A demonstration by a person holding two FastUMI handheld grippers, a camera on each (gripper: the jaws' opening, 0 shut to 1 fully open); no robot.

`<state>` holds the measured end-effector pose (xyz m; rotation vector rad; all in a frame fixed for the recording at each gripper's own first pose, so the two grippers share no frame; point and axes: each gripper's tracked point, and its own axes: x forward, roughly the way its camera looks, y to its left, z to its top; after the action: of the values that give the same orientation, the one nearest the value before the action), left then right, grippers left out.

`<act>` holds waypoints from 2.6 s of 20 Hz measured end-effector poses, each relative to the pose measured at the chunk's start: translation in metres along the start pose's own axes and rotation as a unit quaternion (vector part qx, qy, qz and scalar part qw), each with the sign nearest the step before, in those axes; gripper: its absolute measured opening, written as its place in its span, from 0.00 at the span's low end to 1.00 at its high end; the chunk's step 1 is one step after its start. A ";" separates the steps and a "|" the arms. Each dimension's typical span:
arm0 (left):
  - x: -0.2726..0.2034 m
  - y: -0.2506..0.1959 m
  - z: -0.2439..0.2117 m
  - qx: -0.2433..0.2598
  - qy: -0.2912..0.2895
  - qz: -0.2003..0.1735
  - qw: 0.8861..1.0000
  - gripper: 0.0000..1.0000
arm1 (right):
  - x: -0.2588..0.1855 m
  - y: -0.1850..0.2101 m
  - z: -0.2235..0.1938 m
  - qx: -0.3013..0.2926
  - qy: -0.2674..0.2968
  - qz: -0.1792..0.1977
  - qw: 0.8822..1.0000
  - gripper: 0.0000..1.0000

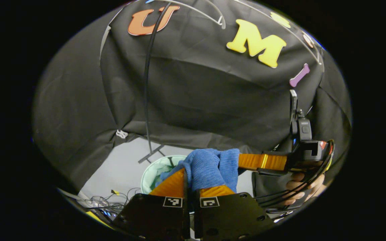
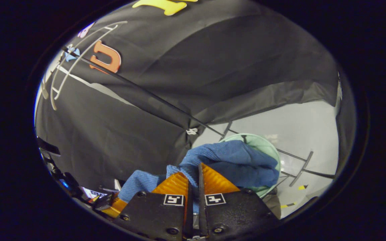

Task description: Grasp the clothes on the hanger with both hands and then place them into the laundry hamper below.

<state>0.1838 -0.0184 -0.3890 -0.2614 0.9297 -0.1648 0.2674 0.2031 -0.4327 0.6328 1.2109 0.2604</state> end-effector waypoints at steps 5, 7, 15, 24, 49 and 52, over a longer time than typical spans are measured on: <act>0.020 0.008 -0.027 -0.004 0.067 0.018 0.998 0.05 | 0.017 -0.006 -0.009 -0.008 0.045 -0.022 0.999 0.21; 0.031 0.015 -0.046 -0.004 0.100 0.030 0.995 0.05 | 0.016 -0.013 -0.012 -0.010 0.056 -0.028 0.998 0.33; 0.044 0.011 -0.095 -0.029 0.197 0.019 0.980 0.99 | 0.007 -0.045 -0.013 -0.050 0.048 -0.098 0.993 0.72; 0.014 0.039 -0.133 -0.044 0.220 0.047 0.973 0.97 | -0.029 -0.076 -0.028 -0.061 0.026 -0.166 0.984 0.89; -0.229 0.014 0.010 0.116 -0.144 -0.030 0.982 0.97 | -0.316 0.037 -0.087 -0.139 -0.335 -0.211 0.908 0.89; -0.243 0.013 0.007 0.141 -0.169 -0.014 0.975 0.97 | -0.352 0.036 -0.084 -0.153 -0.372 -0.209 0.891 0.89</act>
<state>0.0465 0.0562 -0.2020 -0.0354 0.5556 -0.2665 0.0724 0.0788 -0.1528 0.1433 0.5150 -0.1555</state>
